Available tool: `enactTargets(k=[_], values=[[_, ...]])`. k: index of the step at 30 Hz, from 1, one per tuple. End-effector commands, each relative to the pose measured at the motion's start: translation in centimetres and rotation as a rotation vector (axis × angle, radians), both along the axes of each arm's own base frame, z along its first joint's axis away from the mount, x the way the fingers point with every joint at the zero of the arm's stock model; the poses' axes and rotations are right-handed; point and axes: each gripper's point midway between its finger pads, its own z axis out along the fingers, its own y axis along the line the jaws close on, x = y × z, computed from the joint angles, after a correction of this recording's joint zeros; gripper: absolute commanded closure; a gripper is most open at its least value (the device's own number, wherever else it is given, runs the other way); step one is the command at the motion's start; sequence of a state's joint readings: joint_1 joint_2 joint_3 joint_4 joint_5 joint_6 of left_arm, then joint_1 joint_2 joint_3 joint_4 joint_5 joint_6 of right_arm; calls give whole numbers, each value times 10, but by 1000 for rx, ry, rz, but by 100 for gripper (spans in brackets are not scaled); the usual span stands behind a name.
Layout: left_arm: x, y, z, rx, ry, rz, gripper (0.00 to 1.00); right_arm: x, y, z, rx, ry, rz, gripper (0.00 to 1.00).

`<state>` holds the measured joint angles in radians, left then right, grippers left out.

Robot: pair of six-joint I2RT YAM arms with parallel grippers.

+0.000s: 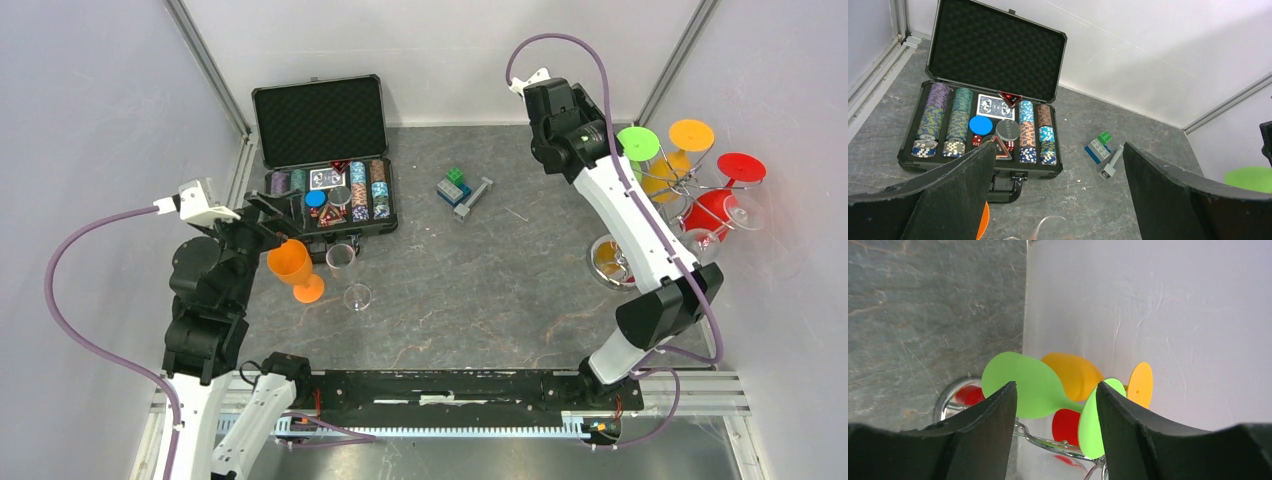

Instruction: Take the wine glass off the wine glass rack

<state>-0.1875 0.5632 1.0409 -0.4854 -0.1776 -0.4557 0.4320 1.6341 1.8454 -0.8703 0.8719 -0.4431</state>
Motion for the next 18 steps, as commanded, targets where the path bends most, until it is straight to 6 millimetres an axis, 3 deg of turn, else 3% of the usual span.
enactTargets(k=[1, 7, 18], values=[[8, -7, 5, -37, -27, -25, 0, -3, -12, 7, -50, -29, -60, 36], [13, -8, -3, -22, -1, -26, 0, -14, -29, 6, -92, -36, -133, 36], [15, -8, -10, -10, 15, -26, 0, -24, -39, 17, -117, -80, -156, 37]])
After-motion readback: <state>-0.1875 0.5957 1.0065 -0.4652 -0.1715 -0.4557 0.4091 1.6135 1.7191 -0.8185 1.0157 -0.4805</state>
